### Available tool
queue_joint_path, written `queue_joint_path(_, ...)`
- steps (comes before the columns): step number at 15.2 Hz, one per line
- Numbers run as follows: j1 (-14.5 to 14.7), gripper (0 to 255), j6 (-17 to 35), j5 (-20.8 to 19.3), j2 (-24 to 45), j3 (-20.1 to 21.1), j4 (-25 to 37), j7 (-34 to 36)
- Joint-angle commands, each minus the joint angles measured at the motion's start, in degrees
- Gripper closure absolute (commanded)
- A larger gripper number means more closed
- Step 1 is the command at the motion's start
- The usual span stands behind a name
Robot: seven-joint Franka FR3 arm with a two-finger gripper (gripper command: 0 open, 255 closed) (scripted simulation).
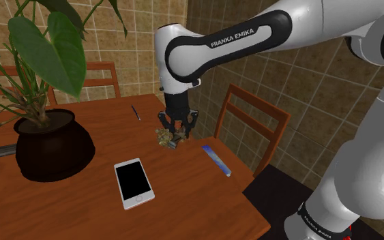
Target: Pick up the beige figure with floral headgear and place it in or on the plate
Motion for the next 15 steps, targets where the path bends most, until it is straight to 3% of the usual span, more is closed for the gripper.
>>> queue_joint_path(1,-0.3,255,-1.2,-0.6,1.6,-0.4,2.7,-0.5)
queue_joint_path(10,-2.0,255,-8.0,-5.4,18.3,-3.4,25.7,-4.8)
queue_joint_path(15,-2.1,255,-4.5,-5.6,19.1,-3.5,23.0,-4.6)
